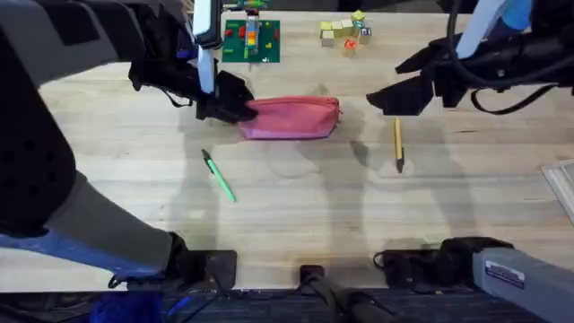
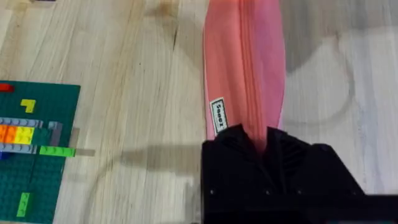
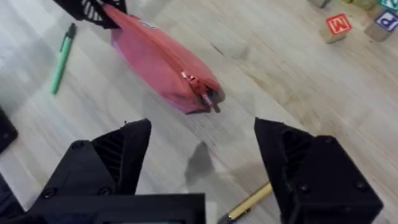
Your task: Unzip the bag, pick up the pens from the table one at a time and place them inside, then zip the bag closed.
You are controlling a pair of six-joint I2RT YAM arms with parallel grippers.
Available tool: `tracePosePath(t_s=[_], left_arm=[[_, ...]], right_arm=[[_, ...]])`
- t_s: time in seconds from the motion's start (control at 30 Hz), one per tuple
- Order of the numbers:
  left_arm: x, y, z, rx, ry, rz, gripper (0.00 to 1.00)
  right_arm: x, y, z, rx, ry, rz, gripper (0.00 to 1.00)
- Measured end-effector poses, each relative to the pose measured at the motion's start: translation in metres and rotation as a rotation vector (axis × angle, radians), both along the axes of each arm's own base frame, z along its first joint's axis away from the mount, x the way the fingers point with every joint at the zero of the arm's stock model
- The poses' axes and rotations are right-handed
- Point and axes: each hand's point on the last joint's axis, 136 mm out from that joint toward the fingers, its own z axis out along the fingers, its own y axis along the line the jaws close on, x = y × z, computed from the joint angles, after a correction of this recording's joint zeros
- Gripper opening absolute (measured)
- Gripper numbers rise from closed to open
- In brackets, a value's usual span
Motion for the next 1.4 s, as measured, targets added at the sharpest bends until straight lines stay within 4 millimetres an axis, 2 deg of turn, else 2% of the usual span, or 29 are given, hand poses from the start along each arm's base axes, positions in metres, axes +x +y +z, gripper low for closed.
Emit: tracePosePath(t_s=[0.3, 0.53, 0.77, 1.0, 1.1, 1.13, 1.4], left_arm=[[0.000, 0.000, 0.000, 0.000, 0.000, 0.000, 0.044], [0.000, 0.000, 0.000, 0.000, 0.001, 0.000, 0.044], [0.000, 0.000, 0.000, 0.000, 0.001, 0.000, 0.044], [0.000, 0.000, 0.000, 0.000, 0.001, 0.000, 0.044], [0.000, 0.000, 0.000, 0.000, 0.001, 0.000, 0.044], [0.000, 0.000, 0.000, 0.000, 0.001, 0.000, 0.044], [0.000, 0.000, 0.000, 0.000, 0.001, 0.000, 0.044]], right_arm=[[-0.011, 0.015, 0.004, 0.165, 0.162, -0.089, 0.996], [-0.011, 0.018, -0.001, 0.215, 0.243, -0.130, 0.996], [-0.001, 0.019, -0.030, 0.235, 0.393, -0.195, 0.996], [0.021, 0.020, -0.064, 0.298, 0.559, -0.334, 0.996], [0.026, 0.024, -0.076, 0.319, 0.628, -0.379, 0.996], [0.030, 0.032, -0.086, 0.336, 0.677, -0.410, 0.996], [0.046, 0.049, -0.101, 0.402, 0.766, -0.497, 0.996]])
